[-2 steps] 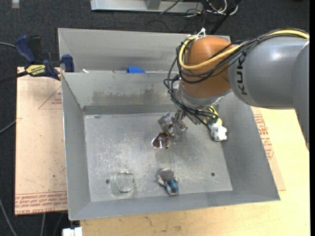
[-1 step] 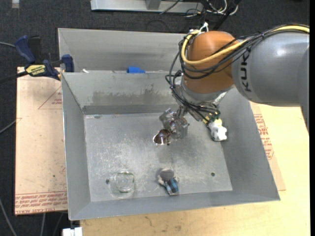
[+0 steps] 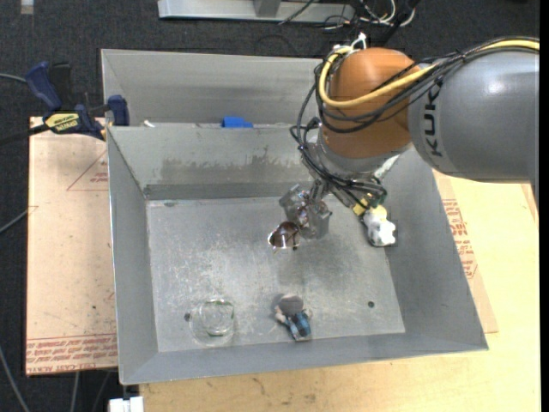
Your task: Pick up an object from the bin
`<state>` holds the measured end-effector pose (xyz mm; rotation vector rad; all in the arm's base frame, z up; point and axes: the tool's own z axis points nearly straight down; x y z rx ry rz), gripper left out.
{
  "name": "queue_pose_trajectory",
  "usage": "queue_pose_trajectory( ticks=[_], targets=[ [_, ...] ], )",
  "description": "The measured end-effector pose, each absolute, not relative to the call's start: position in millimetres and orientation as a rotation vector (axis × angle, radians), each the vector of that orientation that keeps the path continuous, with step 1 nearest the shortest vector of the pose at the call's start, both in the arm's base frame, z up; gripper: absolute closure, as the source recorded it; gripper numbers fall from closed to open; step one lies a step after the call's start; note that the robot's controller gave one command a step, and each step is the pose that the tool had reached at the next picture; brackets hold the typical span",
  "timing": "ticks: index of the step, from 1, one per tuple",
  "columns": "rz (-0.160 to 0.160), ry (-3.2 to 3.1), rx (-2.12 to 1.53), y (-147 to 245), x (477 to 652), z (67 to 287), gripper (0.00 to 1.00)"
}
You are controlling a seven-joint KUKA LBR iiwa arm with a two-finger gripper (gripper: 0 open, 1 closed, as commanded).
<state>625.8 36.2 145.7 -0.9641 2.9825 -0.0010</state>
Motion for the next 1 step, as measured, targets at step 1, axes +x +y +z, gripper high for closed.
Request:
queue_pose_trajectory(
  ticks=[1],
  targets=[
    [0.000,2.984,-0.964,36.5,625.5,152.0,1.00]
  ],
)
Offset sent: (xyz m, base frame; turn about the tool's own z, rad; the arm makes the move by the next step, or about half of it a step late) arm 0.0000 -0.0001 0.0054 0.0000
